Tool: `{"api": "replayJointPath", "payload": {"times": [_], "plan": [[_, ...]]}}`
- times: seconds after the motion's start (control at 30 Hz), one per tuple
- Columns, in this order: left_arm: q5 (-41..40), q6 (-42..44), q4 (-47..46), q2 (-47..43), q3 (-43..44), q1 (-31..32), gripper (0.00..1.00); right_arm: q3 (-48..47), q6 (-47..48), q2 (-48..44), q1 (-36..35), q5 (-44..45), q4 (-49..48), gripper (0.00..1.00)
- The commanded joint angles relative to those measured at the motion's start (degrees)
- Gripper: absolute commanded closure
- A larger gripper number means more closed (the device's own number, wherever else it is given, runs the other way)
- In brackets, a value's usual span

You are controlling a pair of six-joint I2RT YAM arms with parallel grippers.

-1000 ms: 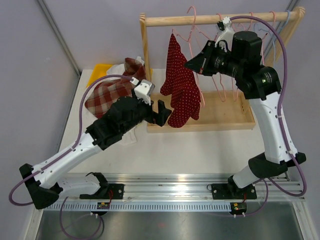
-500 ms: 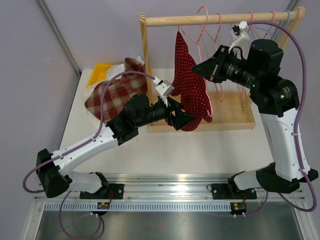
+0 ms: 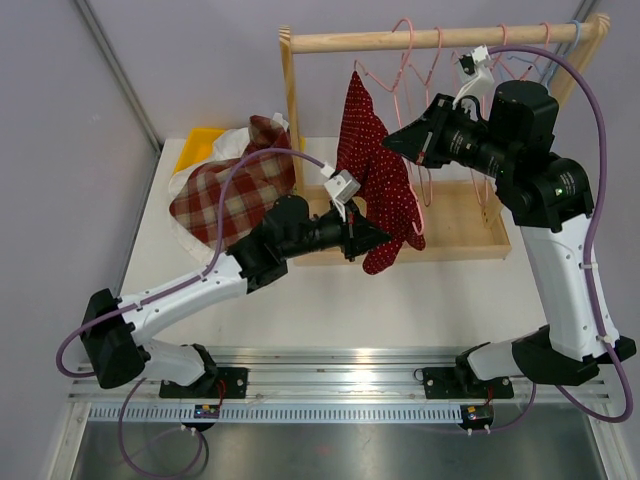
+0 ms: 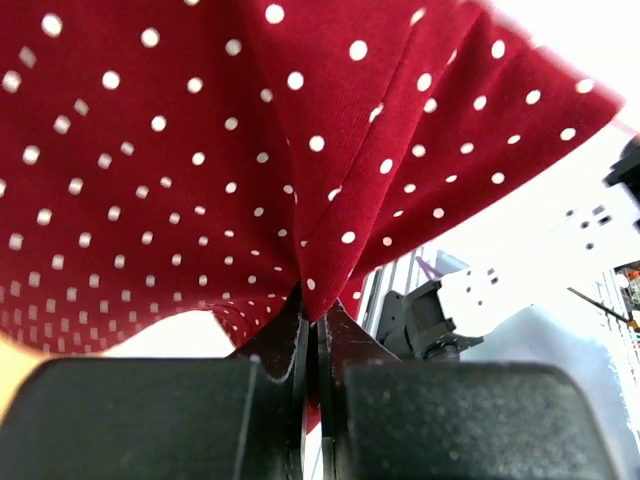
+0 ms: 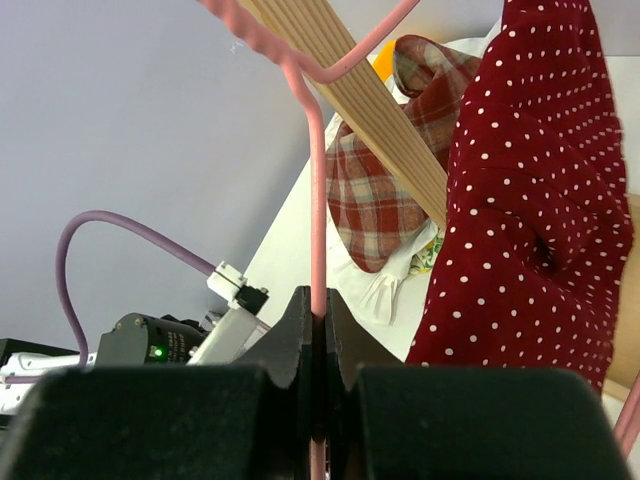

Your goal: Remove the skirt from the hanger

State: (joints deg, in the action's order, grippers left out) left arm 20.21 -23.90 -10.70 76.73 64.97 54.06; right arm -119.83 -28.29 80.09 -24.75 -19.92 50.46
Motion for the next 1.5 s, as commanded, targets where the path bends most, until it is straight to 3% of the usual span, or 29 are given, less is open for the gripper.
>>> {"api": "replayJointPath", "payload": {"times": [0.0, 0.17, 0.23, 0.37, 0.5, 0.67, 0.8, 1.07, 1.17, 1.33, 1.47], "plan": [[-3.7, 0.4, -1.2, -0.9, -3.3, 1.1, 1.00, -1.5, 0.8, -2.0, -0.3, 1.4, -5.5, 1.00], [-11.9, 0.6, 0.9, -4.7, -14.3, 7.0, 1.00, -10.1, 2.5, 1.2, -0.2, 3.1, -2.7, 1.00], [-14.0, -2.5, -0.9, -6.5, -23.3, 11.7, 1.00, -13.5, 3.3, 3.4, -0.2, 4.0, -1.0, 1.00], [-27.3, -10.9, -2.5, -12.7, -35.9, 24.2, 1.00, -23.0, 4.1, 7.3, -0.2, 5.3, 1.3, 1.00], [-41.1, -22.5, 4.4, -17.9, -39.4, 41.0, 1.00, -23.6, 3.8, 9.5, -0.2, 5.4, 0.8, 1.00], [-53.8, -28.1, 17.9, -20.6, -32.7, 50.4, 1.00, -14.1, 1.1, 7.3, -0.2, 5.4, -4.8, 1.00], [-59.1, -26.4, 29.3, -19.8, -23.3, 51.1, 1.00, -10.2, 0.3, 7.8, -0.2, 5.6, -6.4, 1.00], [-72.4, -20.8, 54.4, -19.5, -2.9, 50.3, 1.00, -14.2, 0.3, 13.7, -0.3, 7.8, -4.1, 1.00], [-75.4, -17.6, 59.6, -19.6, 3.7, 48.9, 1.00, -12.3, -1.1, 13.7, -0.3, 8.0, -4.1, 1.00], [-74.2, -8.3, 59.8, -20.2, 9.9, 40.7, 1.00, -8.2, -3.0, 12.8, -0.2, 6.8, -4.1, 1.00], [-70.6, 2.2, 59.5, -19.4, 17.4, 27.5, 1.00, -6.6, -2.6, 10.9, -0.2, 6.8, -2.2, 1.00]]}}
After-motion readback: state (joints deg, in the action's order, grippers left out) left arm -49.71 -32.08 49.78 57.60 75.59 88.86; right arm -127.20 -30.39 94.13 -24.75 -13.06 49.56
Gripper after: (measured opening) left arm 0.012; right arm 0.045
